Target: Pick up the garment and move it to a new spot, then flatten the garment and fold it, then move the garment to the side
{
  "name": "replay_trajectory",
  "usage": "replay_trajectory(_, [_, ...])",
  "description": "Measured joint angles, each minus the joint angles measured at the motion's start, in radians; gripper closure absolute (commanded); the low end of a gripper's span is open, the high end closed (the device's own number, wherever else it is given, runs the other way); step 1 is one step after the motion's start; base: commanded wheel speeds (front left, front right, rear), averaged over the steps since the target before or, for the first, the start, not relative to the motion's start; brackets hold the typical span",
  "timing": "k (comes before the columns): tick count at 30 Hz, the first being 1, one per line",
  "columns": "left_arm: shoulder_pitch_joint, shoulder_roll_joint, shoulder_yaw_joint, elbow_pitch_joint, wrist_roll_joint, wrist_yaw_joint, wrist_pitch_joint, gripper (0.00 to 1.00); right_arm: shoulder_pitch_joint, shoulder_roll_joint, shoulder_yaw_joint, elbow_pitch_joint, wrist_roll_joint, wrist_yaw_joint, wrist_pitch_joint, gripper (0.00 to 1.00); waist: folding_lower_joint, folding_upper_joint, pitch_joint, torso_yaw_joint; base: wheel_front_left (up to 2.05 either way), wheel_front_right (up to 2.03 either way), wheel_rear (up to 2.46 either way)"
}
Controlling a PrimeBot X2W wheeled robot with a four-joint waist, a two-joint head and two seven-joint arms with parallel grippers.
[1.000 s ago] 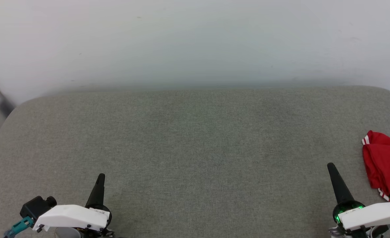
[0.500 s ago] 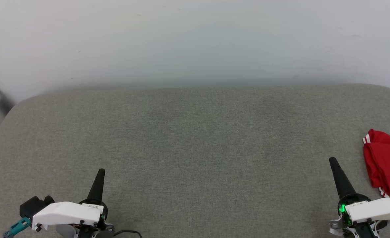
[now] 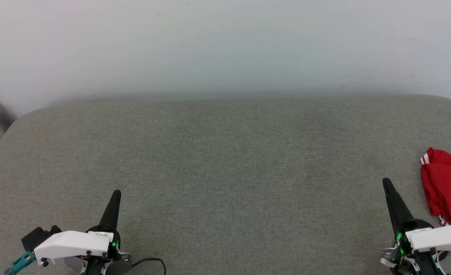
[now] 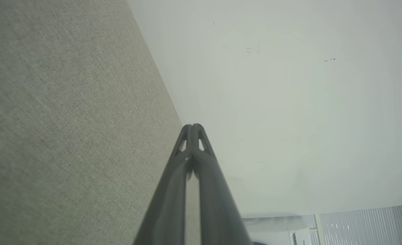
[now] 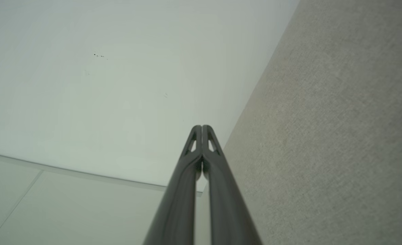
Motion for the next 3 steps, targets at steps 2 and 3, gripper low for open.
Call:
replay_trajectory(2, [-0.002, -0.003, 0.006, 0.002, -0.012, -0.002, 0.004, 1.00, -0.006, 0.000, -0.001, 0.004, 0.018, 0.000, 0.000, 1.00, 0.0000, 0.0000, 0.001, 0.000, 0.00, 0.00, 0.00])
replay_trajectory(3, [-0.002, -0.005, 0.009, 0.002, -0.017, -0.004, 0.005, 1.00, -0.008, 0.000, -0.002, 0.006, 0.026, 0.000, 0.000, 1.00, 0.0000, 0.0000, 0.002, 0.000, 0.00, 0.00, 0.00])
